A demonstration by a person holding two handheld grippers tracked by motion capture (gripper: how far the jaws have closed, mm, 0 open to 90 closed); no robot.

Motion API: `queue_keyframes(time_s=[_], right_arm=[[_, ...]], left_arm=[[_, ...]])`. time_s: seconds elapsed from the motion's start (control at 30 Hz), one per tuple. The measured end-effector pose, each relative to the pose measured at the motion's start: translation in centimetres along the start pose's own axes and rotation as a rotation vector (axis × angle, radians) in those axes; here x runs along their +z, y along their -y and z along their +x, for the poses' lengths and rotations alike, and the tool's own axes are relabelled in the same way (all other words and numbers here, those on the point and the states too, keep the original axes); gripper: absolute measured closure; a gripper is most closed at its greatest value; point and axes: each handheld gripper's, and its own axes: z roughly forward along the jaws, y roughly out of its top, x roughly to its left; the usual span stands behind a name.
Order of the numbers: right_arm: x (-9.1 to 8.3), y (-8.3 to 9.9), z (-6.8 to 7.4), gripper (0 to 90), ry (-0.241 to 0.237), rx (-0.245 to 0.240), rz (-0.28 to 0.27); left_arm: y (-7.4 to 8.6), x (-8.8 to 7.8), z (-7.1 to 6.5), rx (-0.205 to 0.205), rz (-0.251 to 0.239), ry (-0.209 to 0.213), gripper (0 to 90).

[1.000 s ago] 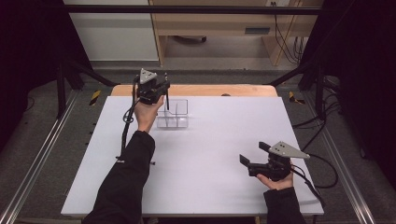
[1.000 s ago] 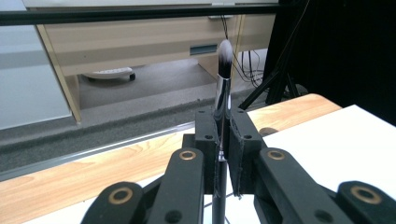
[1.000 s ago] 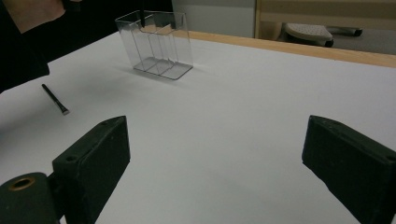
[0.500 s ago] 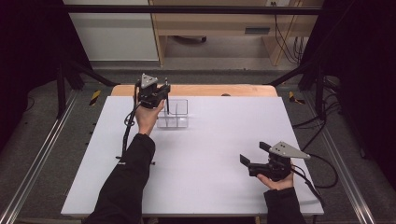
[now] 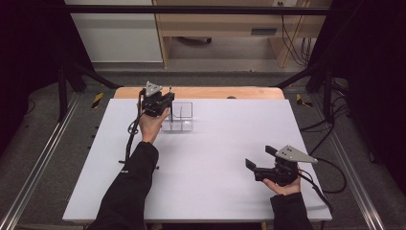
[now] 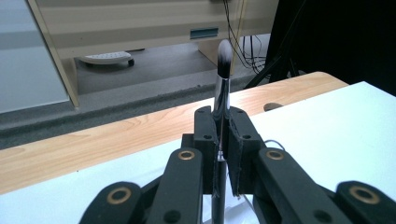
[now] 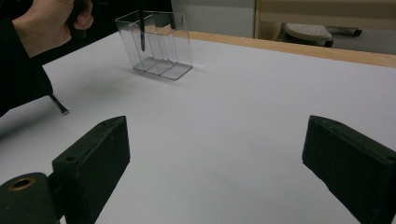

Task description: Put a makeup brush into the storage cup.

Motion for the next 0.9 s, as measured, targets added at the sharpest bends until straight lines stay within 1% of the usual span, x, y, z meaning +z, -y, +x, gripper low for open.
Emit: queue_keyframes(time_s=[0.33,0.43,0.5,0.67,0.77,0.9], right_arm=[[0.0,0.0,0.0,8.2,0.000,0.001,-0.001],[0.0,-0.1,0.1,8.1,0.001,0.002,-0.001],[0.0,-0.1,0.1,8.1,0.001,0.001,-0.002],[0.0,-0.1,0.1,7.9,0.002,0.000,-0.001],[-0.1,-0.2,0.1,7.9,0.003,0.003,-0.004],[0.0,-0.1,0.1,7.8,0.004,0.001,-0.002]], left_arm=[[0.4,-0.3,-0.2,0.017,0.024,0.000,82.9],[0.5,-0.6,-0.2,0.018,0.024,-0.003,82.3],[0.4,-0.9,-0.1,0.020,0.022,-0.004,80.3],[0.3,-2.1,0.1,0.028,0.003,0.010,74.8],[0.2,-3.0,0.3,0.034,-0.007,0.013,69.5],[0.1,-4.5,0.4,0.030,-0.021,0.030,61.0]])
